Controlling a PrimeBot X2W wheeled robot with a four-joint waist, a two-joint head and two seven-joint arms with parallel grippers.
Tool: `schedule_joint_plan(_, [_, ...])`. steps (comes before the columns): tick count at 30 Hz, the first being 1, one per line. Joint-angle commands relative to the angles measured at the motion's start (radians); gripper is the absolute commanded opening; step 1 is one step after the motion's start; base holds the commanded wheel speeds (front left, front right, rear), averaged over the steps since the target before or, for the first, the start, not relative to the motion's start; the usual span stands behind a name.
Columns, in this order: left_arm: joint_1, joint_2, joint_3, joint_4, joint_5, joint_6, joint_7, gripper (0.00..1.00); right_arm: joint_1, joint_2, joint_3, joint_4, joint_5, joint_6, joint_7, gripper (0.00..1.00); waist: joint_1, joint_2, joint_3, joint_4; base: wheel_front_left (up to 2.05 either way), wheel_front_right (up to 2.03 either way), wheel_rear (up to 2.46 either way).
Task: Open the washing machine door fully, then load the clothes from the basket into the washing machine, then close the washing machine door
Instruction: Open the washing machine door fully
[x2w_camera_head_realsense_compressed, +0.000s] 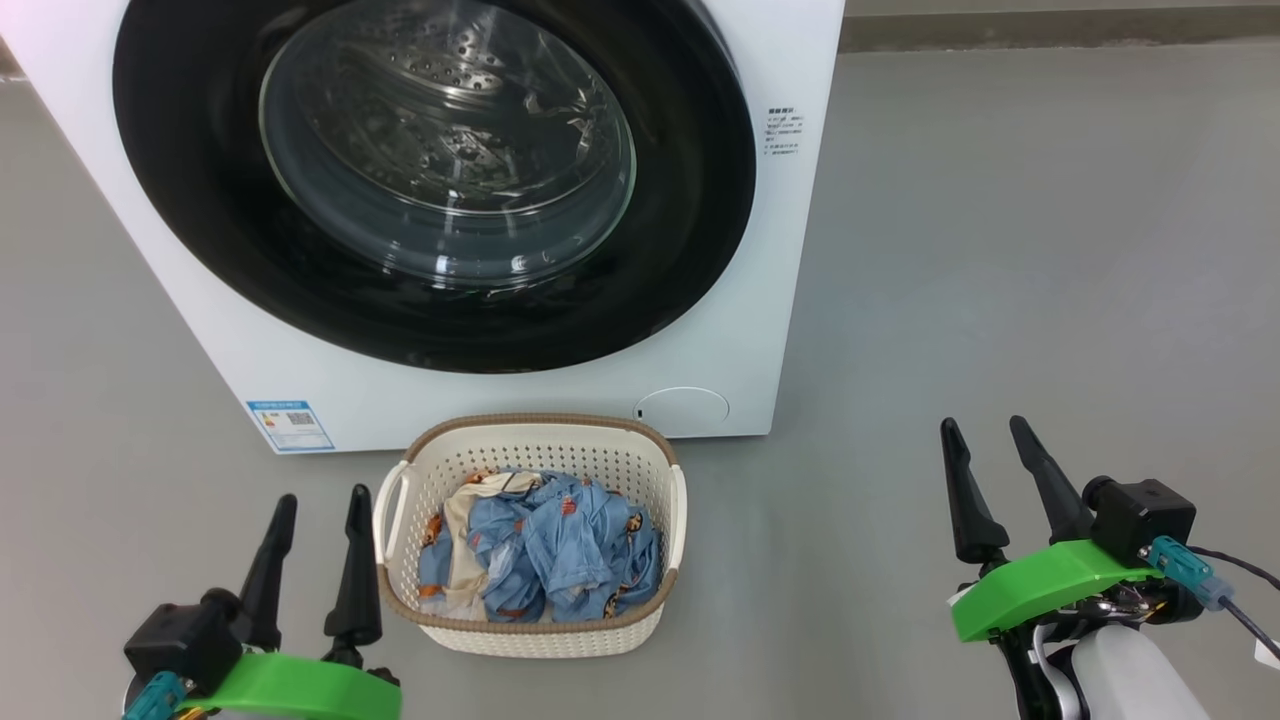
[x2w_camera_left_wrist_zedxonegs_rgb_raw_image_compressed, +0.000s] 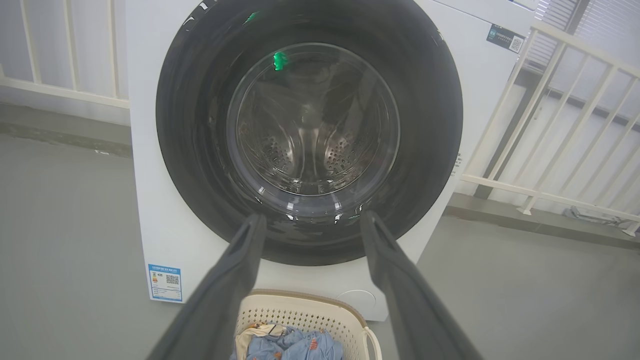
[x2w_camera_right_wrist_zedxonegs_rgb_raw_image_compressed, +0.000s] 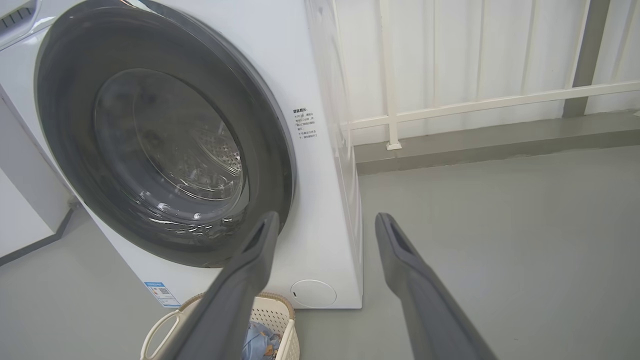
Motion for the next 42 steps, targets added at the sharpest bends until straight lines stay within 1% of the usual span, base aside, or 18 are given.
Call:
schedule_joint_plan(1, [-0.033, 0.010, 0.036, -0.017, 0.006, -0.002, -0.011, 1.00, -0.045, -0.007, 0.015, -0.021, 0.005, 0.006, -0.012, 1.00, 0.0000, 0.0000, 0.005, 0.001, 0.00, 0.00, 0.00])
schedule_joint_plan(16, [-0.056, 0.011, 0.037, -0.012, 0.004, -0.002, -0.011, 1.00, -0.104, -0.011, -0.028, 0.002, 0.017, 0.006, -0.012, 1.00, 0.0000, 0.0000, 0.052, 0.021, 0.00, 0.00, 0.00])
schedule_joint_plan(17, [-0.058, 0.012, 0.036, -0.013, 0.003, -0.002, -0.011, 1.00, -0.111, -0.012, -0.031, 0.003, 0.019, 0.006, -0.012, 0.93, 0.0000, 0.0000, 0.057, 0.023, 0.00, 0.00, 0.00])
schedule_joint_plan(18, [-0.060, 0.013, 0.036, -0.014, 0.002, -0.002, -0.011, 1.00, -0.117, -0.014, -0.034, 0.005, 0.021, 0.006, -0.012, 0.83, 0.0000, 0.0000, 0.061, 0.026, 0.00, 0.00, 0.00])
schedule_joint_plan(19, [-0.062, 0.014, 0.034, -0.015, 0.002, -0.002, -0.011, 1.00, -0.124, -0.015, -0.036, 0.006, 0.024, 0.006, -0.012, 0.65, 0.0000, 0.0000, 0.067, 0.029, 0.00, 0.00, 0.00])
schedule_joint_plan(20, [-0.064, 0.015, 0.034, -0.016, 0.001, -0.002, -0.011, 1.00, -0.132, -0.016, -0.039, 0.006, 0.030, 0.006, -0.012, 0.44, 0.0000, 0.0000, 0.072, 0.032, 0.00, 0.00, 0.00])
schedule_joint_plan(21, [-0.066, 0.017, 0.033, -0.017, 0.000, -0.002, -0.011, 1.00, -0.140, -0.016, -0.042, 0.006, 0.039, 0.006, -0.012, 0.29, 0.0000, 0.0000, 0.078, 0.035, 0.00, 0.00, 0.00])
schedule_joint_plan(22, [-0.068, 0.018, 0.034, -0.018, -0.001, -0.002, -0.011, 1.00, -0.147, -0.018, -0.044, 0.006, 0.048, 0.006, -0.012, 0.00, 0.0000, 0.0000, 0.083, 0.037, 0.00, 0.00, 0.00])
schedule_joint_plan(28, [-0.080, 0.022, 0.029, -0.030, -0.008, -0.002, -0.011, 1.00, -0.190, -0.042, -0.052, 0.011, 0.090, 0.006, -0.012, 0.00, 0.0000, 0.0000, 0.118, 0.057, 0.00, 0.00, 0.00])
schedule_joint_plan(31, [-0.085, 0.022, 0.030, -0.037, -0.008, -0.002, -0.011, 1.00, -0.217, -0.050, -0.060, 0.015, 0.142, 0.006, -0.012, 0.00, 0.0000, 0.0000, 0.134, 0.070, 0.00, 0.00, 0.00])
schedule_joint_plan(36, [-0.091, 0.026, 0.028, -0.045, -0.014, -0.002, -0.011, 1.00, -0.268, -0.086, -0.053, 0.024, 0.221, 0.006, -0.012, 0.00, 0.0000, 0.0000, 0.159, 0.091, 0.00, 0.00, 0.00])
schedule_joint_plan(39, [-0.097, 0.030, 0.024, -0.051, -0.019, -0.002, -0.011, 1.00, -0.304, -0.117, -0.025, 0.035, 0.258, 0.006, -0.005, 0.00, 0.0000, 0.0000, 0.174, 0.104, 0.00, 0.00, 0.00])
schedule_joint_plan(42, [-0.111, 0.037, 0.019, -0.066, -0.024, -0.002, -0.011, 1.00, -0.363, -0.145, -0.005, 0.038, 0.358, 0.006, 0.025, 0.00, 0.0000, 0.0000, 0.199, 0.119, 0.00, 0.00, 0.00])
